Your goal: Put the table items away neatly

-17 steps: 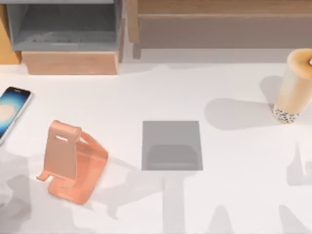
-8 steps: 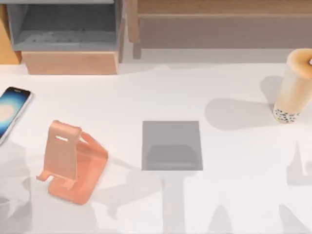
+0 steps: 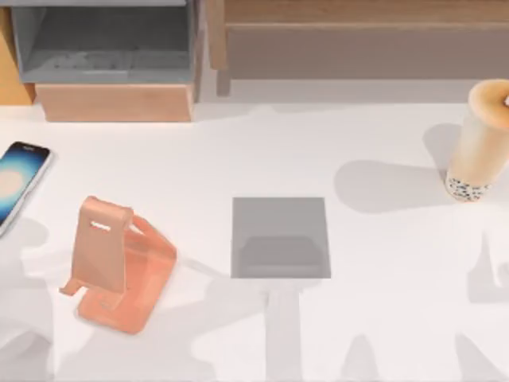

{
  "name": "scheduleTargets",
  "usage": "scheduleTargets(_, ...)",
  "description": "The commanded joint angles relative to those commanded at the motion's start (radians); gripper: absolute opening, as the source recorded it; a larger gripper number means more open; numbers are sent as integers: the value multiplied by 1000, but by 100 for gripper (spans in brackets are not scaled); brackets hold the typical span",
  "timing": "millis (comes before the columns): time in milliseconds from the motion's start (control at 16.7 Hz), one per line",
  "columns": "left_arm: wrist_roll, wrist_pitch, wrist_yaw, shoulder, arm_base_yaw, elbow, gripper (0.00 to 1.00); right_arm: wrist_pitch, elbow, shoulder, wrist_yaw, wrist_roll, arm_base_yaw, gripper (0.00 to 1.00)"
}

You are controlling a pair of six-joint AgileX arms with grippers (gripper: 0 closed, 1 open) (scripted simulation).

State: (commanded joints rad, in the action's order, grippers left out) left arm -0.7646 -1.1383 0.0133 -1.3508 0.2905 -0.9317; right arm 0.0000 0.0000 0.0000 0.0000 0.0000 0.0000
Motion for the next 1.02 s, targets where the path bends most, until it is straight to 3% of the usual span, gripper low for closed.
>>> scheduleTargets(240, 5, 6, -4, -12, -1, -7, 0, 0, 0, 0, 0, 0, 0, 100)
scheduleTargets(480, 109, 19, -44, -132, -50, -143, 0, 0, 0, 0, 0, 0, 0, 100)
scheduleTargets(1020, 636, 40, -135, -601, -377, -653, 0, 0, 0, 0, 0, 0, 0, 100)
